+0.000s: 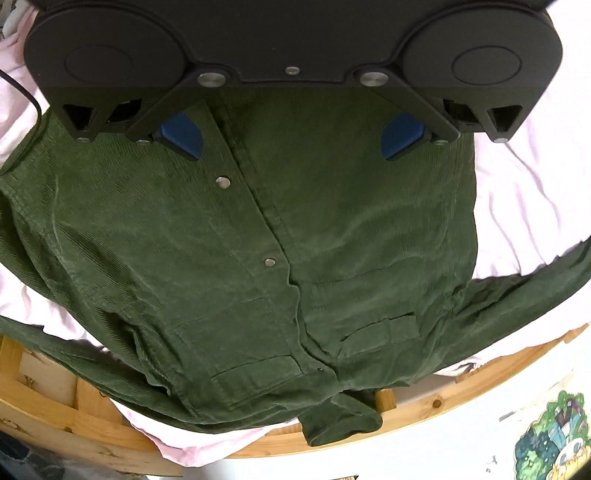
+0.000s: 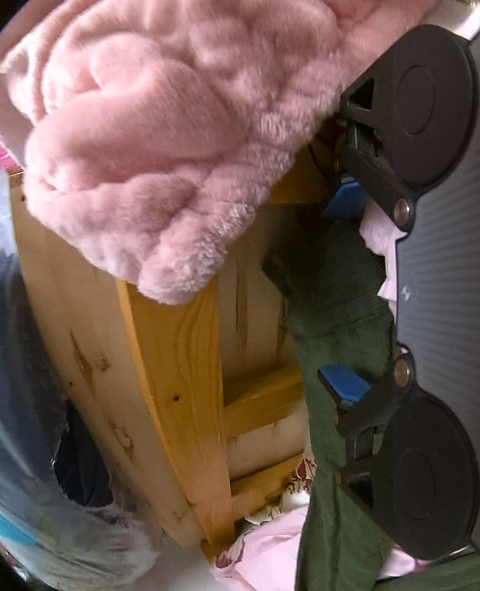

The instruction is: Fold large clothes

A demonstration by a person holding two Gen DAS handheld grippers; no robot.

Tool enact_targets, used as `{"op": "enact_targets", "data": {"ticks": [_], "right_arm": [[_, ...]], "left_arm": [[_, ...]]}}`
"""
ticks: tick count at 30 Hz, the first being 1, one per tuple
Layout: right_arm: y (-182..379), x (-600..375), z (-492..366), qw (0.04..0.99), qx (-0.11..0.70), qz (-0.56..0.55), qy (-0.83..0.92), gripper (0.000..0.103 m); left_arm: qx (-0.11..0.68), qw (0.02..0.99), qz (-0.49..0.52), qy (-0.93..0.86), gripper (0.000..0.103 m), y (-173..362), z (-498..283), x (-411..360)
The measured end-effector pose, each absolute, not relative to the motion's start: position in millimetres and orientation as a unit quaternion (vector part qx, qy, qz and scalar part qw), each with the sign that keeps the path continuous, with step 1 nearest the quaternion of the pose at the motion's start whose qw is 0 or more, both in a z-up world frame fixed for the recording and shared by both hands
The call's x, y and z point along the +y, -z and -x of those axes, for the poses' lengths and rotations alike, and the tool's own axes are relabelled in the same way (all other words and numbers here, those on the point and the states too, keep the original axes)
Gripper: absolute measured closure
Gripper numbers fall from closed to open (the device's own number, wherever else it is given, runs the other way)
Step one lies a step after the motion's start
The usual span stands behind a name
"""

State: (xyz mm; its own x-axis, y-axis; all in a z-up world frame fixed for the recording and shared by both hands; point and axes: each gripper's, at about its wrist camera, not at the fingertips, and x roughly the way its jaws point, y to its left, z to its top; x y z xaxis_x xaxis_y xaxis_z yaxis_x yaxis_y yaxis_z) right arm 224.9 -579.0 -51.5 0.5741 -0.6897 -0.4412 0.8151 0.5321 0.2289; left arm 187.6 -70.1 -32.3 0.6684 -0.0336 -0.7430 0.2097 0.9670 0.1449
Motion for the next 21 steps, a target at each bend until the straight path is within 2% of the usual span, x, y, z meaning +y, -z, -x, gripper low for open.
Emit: {"op": "enact_targets", "data": {"ticks": [1, 3, 6, 10, 14, 21], "right_arm": [[54, -582, -226, 0.862, 0.148, -0.213, 0.436, 0.05], [58, -587, -225, 0.86, 0.149, -0.227, 0.433, 0.059], [58, -582, -223, 0.868, 0.137, -0.216, 0.425, 0.086], [47, -566, -216, 0.886, 0.118, -0.182, 0.41, 0.091], [34, -543, -212, 0.909, 0.101, -0.134, 0.382, 0.092], [-30, -478, -219, 0.958, 0.021, -0.003, 0.285, 0.096]], "left_arm": [[0.406, 0.906, -0.104, 0.067, 0.001, 32, -187, -69], [0.412, 0.904, -0.089, 0.068, 0.001, 30, -188, -67], [0.418, 0.903, -0.069, 0.067, 0.001, 30, -185, -65], [0.429, 0.9, -0.045, 0.067, 0.001, 31, -184, -62], [0.427, 0.901, -0.032, 0.069, 0.001, 27, -183, -58], [0.416, 0.907, -0.012, 0.069, 0.001, 18, -188, -45]]}}
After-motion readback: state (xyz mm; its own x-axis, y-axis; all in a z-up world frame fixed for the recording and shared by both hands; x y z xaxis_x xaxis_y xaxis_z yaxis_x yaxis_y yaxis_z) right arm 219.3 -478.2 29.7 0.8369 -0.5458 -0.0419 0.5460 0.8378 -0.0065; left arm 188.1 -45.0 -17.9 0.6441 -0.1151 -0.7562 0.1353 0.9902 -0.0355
